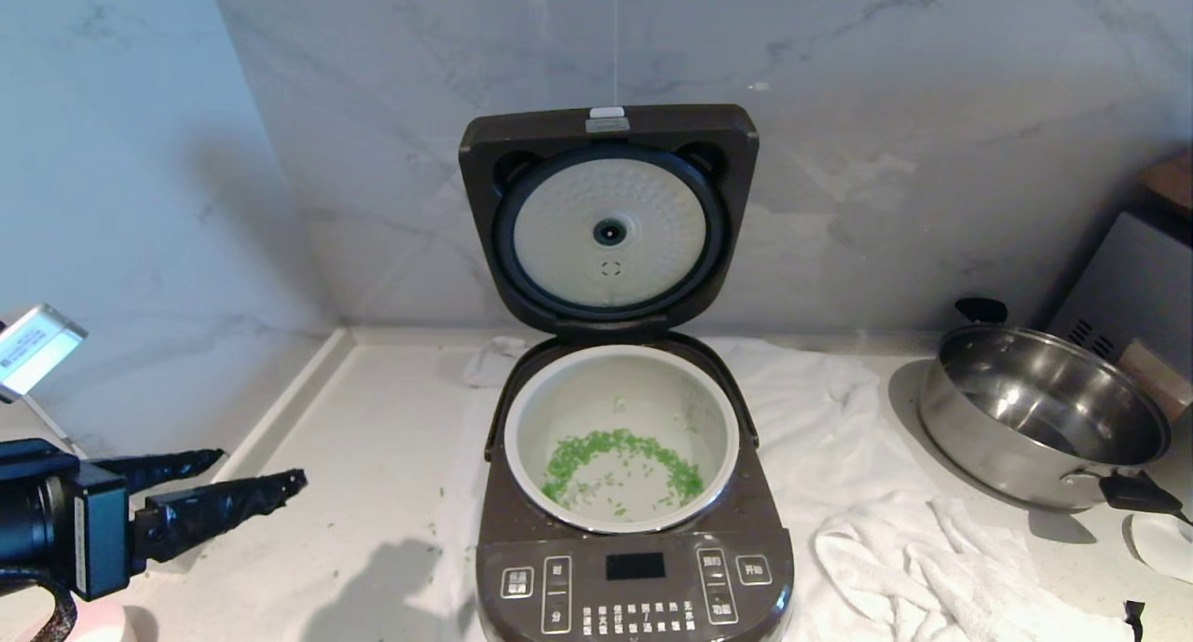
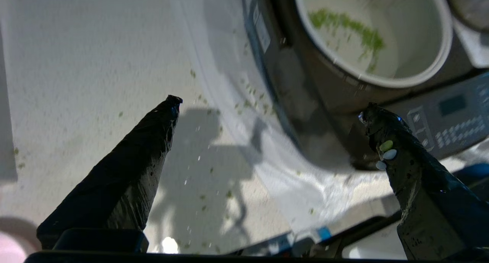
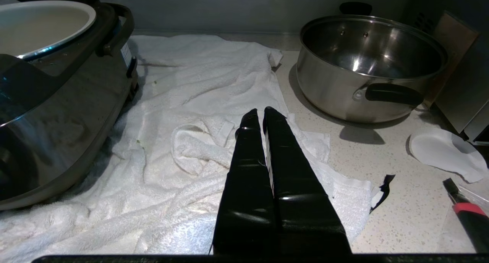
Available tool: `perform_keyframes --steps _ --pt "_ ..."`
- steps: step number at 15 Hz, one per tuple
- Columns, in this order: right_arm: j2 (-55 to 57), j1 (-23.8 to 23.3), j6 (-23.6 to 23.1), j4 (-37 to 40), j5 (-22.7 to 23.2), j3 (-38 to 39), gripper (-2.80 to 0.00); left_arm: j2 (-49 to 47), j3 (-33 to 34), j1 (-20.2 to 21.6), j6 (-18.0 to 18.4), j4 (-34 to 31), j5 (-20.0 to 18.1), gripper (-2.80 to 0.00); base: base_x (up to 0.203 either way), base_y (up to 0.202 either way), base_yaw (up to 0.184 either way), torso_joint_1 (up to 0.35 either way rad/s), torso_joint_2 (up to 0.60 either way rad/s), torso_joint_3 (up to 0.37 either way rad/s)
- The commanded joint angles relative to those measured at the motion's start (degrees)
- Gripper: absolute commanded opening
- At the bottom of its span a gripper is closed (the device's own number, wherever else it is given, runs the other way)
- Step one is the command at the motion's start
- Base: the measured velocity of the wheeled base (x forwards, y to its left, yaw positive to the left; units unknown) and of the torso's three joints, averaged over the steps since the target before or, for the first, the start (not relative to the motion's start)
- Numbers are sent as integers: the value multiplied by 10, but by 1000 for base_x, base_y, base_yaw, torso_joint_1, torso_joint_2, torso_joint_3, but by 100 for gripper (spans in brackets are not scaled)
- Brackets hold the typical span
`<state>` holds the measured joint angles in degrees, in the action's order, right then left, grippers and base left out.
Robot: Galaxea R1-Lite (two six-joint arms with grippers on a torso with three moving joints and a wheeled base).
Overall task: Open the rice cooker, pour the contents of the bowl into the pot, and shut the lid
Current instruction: Close the rice cooker
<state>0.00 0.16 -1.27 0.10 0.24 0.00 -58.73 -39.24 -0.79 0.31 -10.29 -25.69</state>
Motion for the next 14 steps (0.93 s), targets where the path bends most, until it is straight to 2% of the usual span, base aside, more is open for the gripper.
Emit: perform_keyframes --steps 1,2,3,5,6,10,12,14 --pt "1 0 0 0 0 0 -280 0 3 -9 -34 54 4 0 0 0 0 0 0 0" --pt "1 0 -1 0 0 0 -280 0 4 -12 -54 73 12 0 0 0 0 0 0 0" --pt "1 0 -1 0 0 0 -280 2 10 -19 -67 98 20 -280 0 0 0 0 0 0" --pt "1 0 -1 0 0 0 -280 0 28 -37 -81 174 41 -280 0 0 0 0 0 0" --pt "1 0 -1 0 0 0 -280 -8 33 -55 -87 207 64 -280 0 0 0 0 0 0" --pt "1 0 0 0 0 0 -280 -45 26 -149 -102 239 188 -280 0 0 0 0 0 0" --pt "1 0 0 0 0 0 -280 -45 14 -162 -126 240 204 -280 0 0 0 0 0 0" --pt "1 0 0 0 0 0 -280 -50 -9 -166 -125 240 205 -280 0 0 0 0 0 0"
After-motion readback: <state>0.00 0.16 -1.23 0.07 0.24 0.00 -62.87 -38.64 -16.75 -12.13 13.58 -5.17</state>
